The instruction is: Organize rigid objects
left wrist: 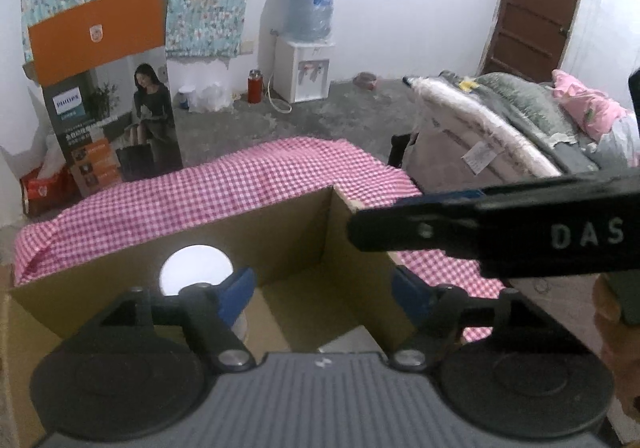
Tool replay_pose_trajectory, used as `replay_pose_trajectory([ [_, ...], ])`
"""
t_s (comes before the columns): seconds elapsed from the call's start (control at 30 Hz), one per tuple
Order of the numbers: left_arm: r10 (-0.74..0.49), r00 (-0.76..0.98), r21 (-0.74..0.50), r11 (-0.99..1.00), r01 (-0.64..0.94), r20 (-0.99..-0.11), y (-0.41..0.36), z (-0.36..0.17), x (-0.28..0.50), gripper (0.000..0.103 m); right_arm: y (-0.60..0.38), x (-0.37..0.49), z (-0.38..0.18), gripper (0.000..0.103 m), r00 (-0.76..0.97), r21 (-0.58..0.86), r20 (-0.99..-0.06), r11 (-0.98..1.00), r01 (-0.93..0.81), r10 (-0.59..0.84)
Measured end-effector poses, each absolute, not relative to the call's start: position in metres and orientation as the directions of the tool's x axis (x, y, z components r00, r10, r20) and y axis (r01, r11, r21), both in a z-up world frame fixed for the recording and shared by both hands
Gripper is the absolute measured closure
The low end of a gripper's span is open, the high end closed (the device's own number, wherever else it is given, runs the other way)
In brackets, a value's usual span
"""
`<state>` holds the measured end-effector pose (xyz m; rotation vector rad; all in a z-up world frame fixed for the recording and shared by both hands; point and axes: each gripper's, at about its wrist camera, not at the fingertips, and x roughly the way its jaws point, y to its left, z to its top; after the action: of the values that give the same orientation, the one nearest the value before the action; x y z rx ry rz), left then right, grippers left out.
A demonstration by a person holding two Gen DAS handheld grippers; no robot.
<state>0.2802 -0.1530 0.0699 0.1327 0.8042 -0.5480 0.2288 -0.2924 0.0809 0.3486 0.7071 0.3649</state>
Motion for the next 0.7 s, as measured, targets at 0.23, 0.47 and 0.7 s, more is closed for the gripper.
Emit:
replay_pose_trajectory([
  [0.23,-0.428,0.590,-0.059,0.840,0.540,-0.684,-0.125,0.101,0.230,0.010,-0.291,0.160,0.106,0.051,0.731,0.448,-0.497,0.860,-0.244,0.467],
  [0.47,-0.431,0.627,-0.050,0.846,0.530,-0.649,-0.087,0.115,0.174,0.008,-0.276,0.081,0.123,0.023,0.783,0.414,-0.424,0.866,-0.281,0.456],
  [0.7,-0.422,0.656,-0.074,0.870,0.488,-0.626,-0.047,0.102,0.124,0.005,-0.261,0.026,0.104,0.022,0.789,0.449,-0.411,0.855,-0.261,0.457],
])
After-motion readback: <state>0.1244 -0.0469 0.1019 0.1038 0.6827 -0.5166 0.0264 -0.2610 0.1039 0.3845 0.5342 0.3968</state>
